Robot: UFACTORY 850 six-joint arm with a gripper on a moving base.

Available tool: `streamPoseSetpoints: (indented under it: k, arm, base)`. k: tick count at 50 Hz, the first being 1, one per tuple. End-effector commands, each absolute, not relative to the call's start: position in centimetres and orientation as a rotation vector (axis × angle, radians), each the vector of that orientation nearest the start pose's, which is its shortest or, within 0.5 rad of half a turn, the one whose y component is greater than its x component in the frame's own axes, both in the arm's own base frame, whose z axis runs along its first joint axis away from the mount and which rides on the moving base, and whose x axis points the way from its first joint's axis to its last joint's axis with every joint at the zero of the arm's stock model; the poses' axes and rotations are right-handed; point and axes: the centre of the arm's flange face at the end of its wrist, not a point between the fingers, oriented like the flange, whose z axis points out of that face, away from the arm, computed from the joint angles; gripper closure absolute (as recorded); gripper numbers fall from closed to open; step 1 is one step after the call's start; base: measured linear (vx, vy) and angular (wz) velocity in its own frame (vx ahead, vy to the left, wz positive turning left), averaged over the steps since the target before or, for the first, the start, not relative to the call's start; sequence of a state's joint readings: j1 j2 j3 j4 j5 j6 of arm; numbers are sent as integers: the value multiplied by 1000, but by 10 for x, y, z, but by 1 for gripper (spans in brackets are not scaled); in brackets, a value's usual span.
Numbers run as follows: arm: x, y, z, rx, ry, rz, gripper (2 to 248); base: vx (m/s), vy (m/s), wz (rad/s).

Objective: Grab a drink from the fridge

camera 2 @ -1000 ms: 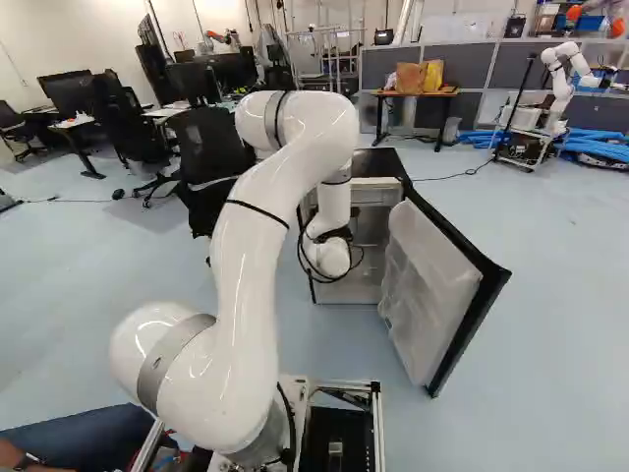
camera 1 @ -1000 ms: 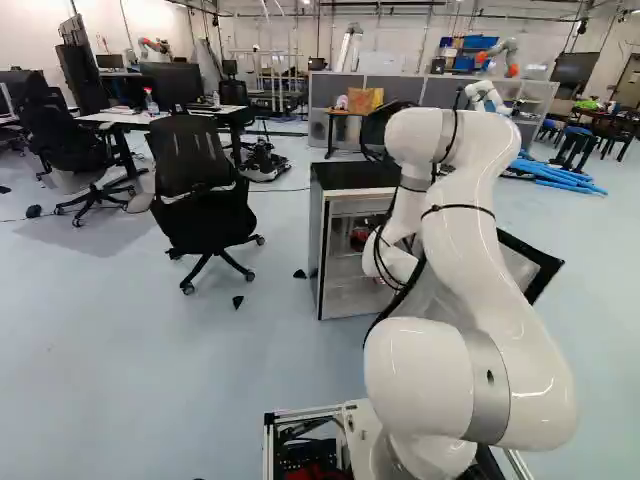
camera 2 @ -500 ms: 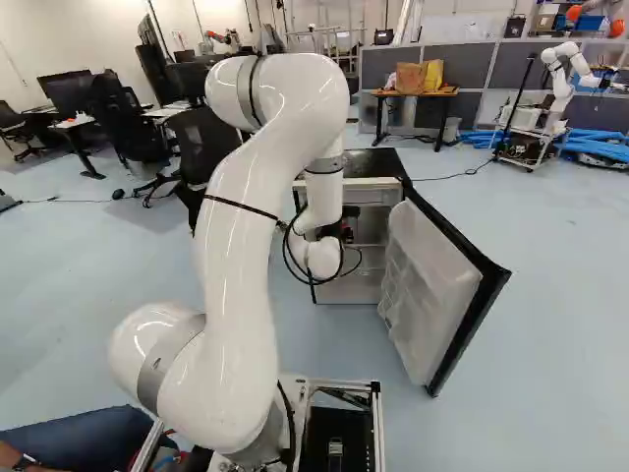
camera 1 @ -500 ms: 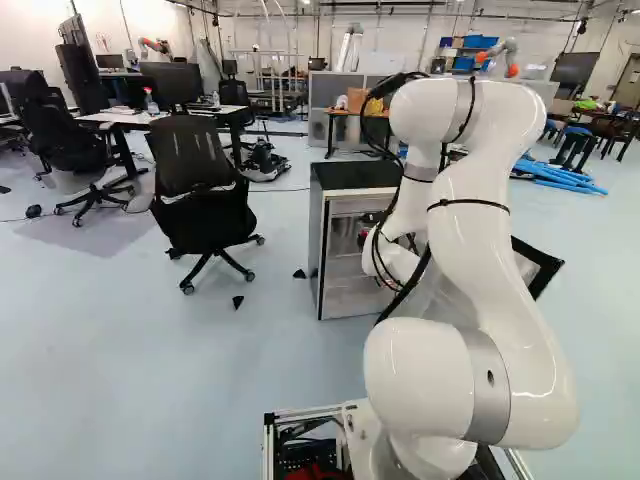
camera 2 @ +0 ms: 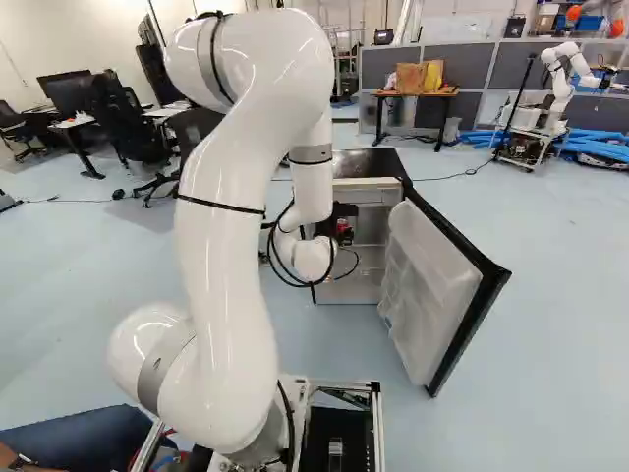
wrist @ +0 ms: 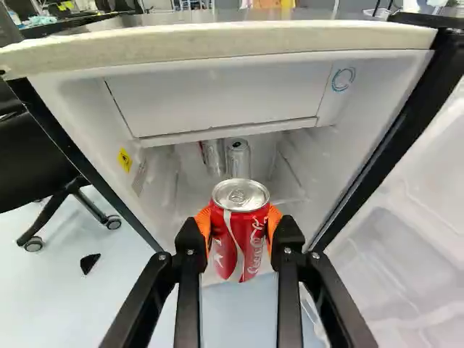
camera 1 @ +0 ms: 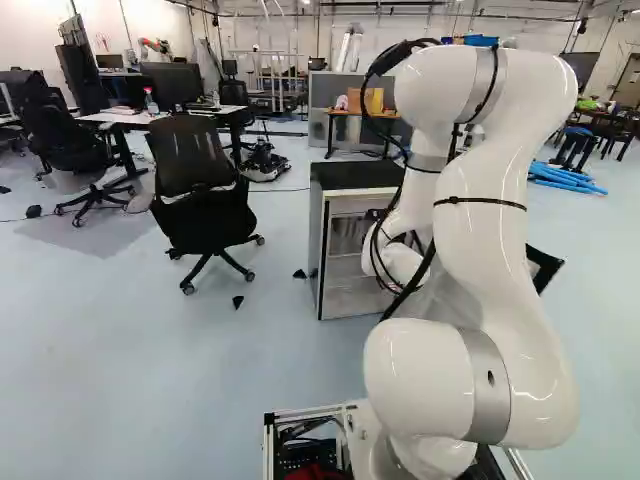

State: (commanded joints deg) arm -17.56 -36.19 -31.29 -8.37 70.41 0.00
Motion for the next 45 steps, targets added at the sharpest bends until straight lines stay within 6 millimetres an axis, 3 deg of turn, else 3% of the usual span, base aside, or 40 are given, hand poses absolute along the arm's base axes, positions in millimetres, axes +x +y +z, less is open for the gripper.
streamPoseSetpoints:
  k: [45]
  arm:
    - [394, -119, 247, -2750, 343, -1744, 154]
  base:
    - [0, 0, 0]
